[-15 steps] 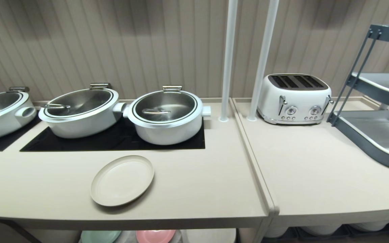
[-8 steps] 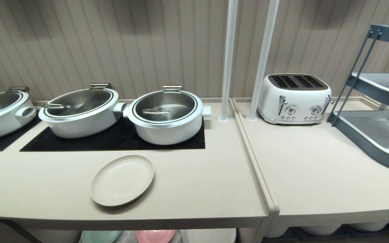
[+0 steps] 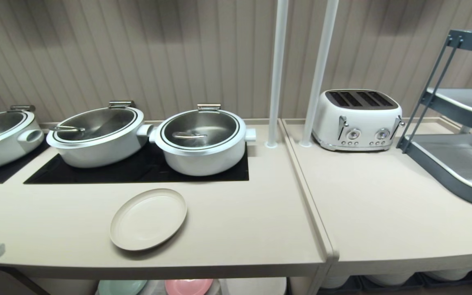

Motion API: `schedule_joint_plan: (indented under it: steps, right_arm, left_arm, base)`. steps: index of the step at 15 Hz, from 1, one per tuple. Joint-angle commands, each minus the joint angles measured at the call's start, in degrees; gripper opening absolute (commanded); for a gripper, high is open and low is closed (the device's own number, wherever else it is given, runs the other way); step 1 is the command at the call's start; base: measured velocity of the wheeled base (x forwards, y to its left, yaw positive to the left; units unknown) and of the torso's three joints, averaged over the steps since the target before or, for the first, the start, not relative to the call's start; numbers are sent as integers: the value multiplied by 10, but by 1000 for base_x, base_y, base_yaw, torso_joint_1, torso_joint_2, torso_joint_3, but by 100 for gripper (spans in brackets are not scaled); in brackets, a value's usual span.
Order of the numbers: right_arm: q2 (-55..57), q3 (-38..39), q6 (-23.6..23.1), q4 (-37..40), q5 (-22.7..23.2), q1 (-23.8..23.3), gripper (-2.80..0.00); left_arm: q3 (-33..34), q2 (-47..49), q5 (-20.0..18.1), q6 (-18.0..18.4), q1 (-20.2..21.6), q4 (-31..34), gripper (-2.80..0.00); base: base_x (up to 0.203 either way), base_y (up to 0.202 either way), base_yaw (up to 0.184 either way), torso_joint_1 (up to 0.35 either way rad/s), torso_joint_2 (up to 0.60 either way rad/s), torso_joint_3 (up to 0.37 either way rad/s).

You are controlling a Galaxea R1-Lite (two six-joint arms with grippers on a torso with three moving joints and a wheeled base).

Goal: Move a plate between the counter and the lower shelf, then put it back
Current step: Pick up the plate

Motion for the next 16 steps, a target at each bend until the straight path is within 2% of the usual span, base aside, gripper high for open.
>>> schedule_joint_plan:
  steps: [1,3,5,12,16]
  right_arm:
    - [0,0,0,0,0,0,-280]
    - [0,0,0,0,0,0,-280]
    - [0,0,0,0,0,0,-280]
    - [0,0,0,0,0,0,-280]
    - [0,0,0,0,0,0,-280]
  left_arm:
    - [-47,116,2,-43,4,33,-280]
    - [-88,174,2,-98,5,83,-280]
    - [-107,223,1,-127,5,110,-280]
    - [-107,359,-2,-128,6,107,-280]
    - [-95,426,-3,-112,4,26,-280]
  base:
    - [0,0,0,0,0,0]
    - [0,0,0,0,0,0]
    - [0,0,0,0,0,0]
    - [0,0,0,0,0,0]
    - [0,0,0,0,0,0]
